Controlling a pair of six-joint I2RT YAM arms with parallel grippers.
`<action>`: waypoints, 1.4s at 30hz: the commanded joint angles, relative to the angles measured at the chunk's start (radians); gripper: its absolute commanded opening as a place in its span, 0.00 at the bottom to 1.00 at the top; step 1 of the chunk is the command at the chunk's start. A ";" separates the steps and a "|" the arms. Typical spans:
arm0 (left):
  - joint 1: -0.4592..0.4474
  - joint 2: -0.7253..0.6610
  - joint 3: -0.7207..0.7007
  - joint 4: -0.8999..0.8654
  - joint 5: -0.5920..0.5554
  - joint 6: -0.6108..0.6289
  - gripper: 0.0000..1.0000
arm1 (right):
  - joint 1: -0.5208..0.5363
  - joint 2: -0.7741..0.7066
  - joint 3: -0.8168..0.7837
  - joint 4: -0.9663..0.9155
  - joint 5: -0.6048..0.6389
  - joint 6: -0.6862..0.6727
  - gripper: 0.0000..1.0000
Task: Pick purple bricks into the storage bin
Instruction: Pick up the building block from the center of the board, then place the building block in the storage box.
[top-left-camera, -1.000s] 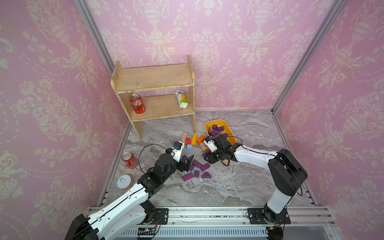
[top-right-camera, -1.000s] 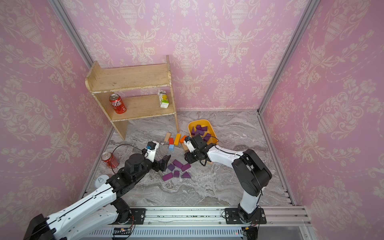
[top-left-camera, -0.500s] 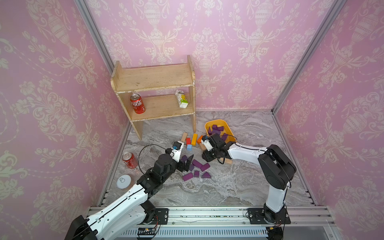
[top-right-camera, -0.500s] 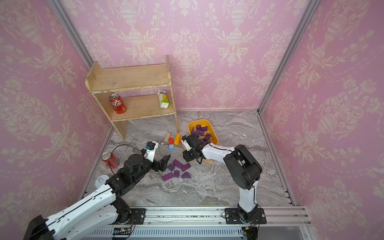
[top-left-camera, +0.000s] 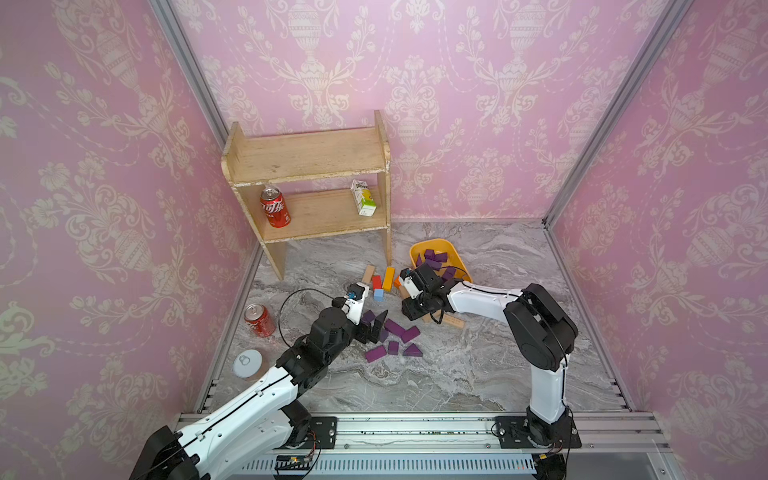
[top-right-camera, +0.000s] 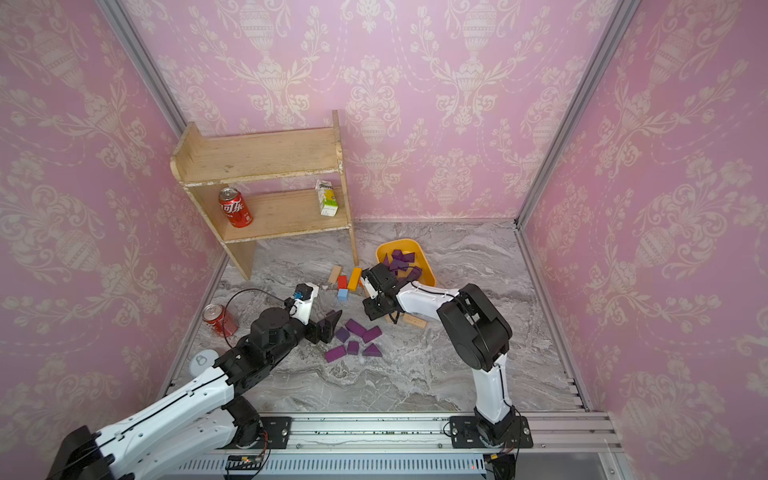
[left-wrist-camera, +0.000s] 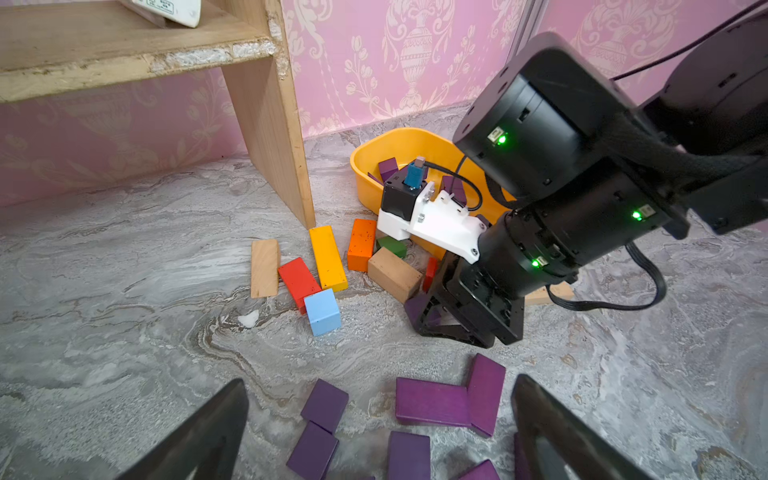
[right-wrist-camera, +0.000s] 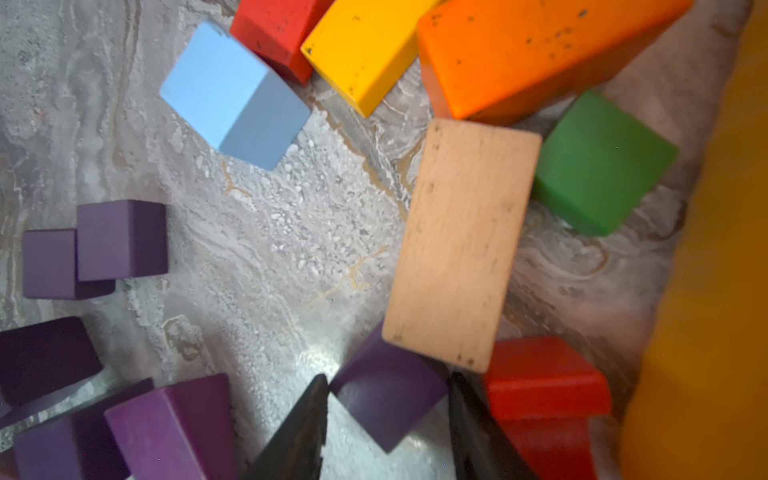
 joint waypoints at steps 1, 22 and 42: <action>0.006 0.004 -0.006 0.004 -0.024 0.006 0.99 | 0.006 0.028 0.030 -0.030 -0.001 -0.005 0.49; 0.007 0.024 -0.007 0.016 -0.040 0.018 0.99 | 0.056 0.051 0.068 -0.122 0.160 -0.058 0.31; 0.007 0.042 0.018 0.074 -0.014 0.011 0.99 | -0.201 -0.298 0.055 -0.137 0.039 -0.028 0.27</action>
